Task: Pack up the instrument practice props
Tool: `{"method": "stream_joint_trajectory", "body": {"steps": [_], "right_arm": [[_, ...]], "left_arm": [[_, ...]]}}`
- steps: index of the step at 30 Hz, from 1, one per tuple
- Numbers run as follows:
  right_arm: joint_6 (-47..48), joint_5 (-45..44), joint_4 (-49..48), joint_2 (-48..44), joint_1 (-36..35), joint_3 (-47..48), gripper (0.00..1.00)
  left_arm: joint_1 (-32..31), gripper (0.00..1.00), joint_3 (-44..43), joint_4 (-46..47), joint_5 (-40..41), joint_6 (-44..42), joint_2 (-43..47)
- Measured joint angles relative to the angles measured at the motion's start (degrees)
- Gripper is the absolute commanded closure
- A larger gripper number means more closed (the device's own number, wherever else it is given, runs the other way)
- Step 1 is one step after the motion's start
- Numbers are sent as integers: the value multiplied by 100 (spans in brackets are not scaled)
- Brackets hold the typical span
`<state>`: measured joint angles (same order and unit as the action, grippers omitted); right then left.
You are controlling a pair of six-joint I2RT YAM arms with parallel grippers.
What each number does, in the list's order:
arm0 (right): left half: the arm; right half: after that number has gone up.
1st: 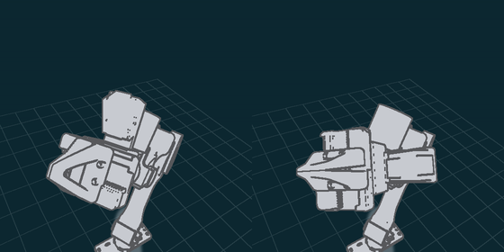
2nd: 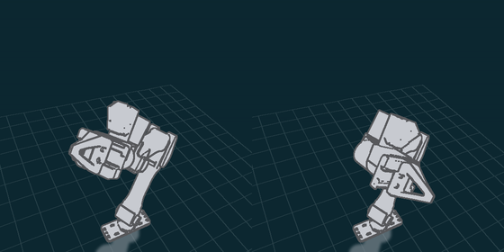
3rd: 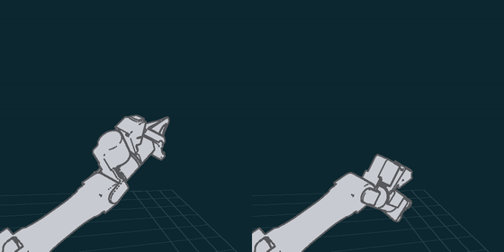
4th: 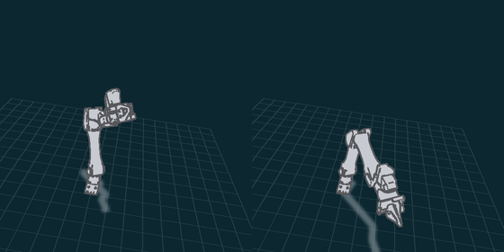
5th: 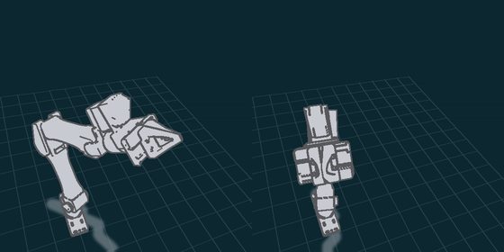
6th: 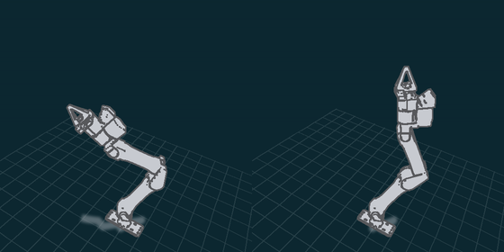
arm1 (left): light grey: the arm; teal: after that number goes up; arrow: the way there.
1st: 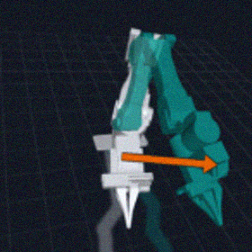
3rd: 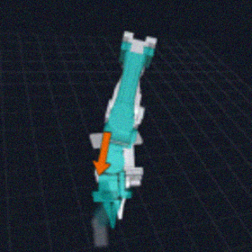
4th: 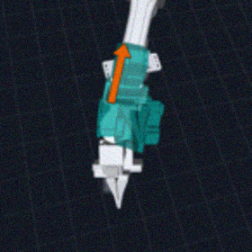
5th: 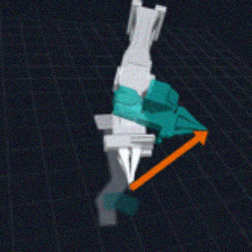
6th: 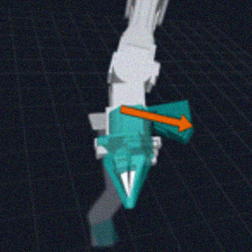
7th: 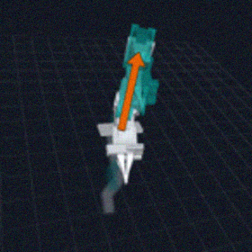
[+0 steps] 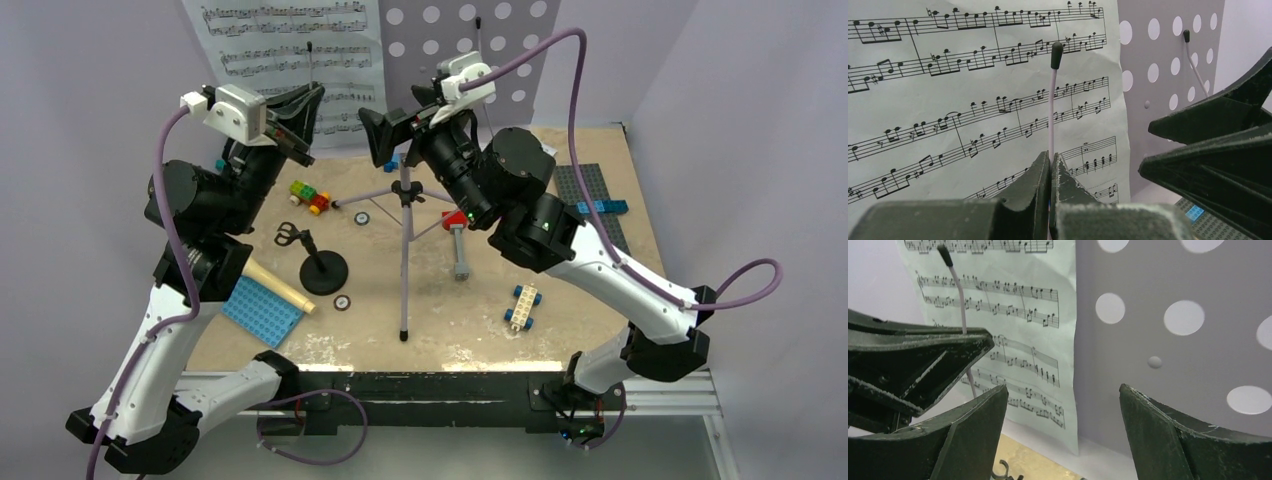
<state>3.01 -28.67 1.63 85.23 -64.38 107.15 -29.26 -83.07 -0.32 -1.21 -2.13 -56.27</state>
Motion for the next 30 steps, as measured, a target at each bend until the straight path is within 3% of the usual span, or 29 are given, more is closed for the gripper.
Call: {"method": "stream_joint_trajectory", "body": {"steps": [7,18,25,30], "right_arm": [[-98,310,-35,116,223,173,20],[-1049,1985,11,-46,907,-81,26],[-1176,2426,125,52,997,15,28],[-1207,2653,190,221,1005,223,34]], "left_arm": [[0,100,22,24,-13,-2,11],[0,100,48,59,-13,-48,31],[0,100,48,61,-22,-48,31],[0,100,63,72,-44,-48,35]]}}
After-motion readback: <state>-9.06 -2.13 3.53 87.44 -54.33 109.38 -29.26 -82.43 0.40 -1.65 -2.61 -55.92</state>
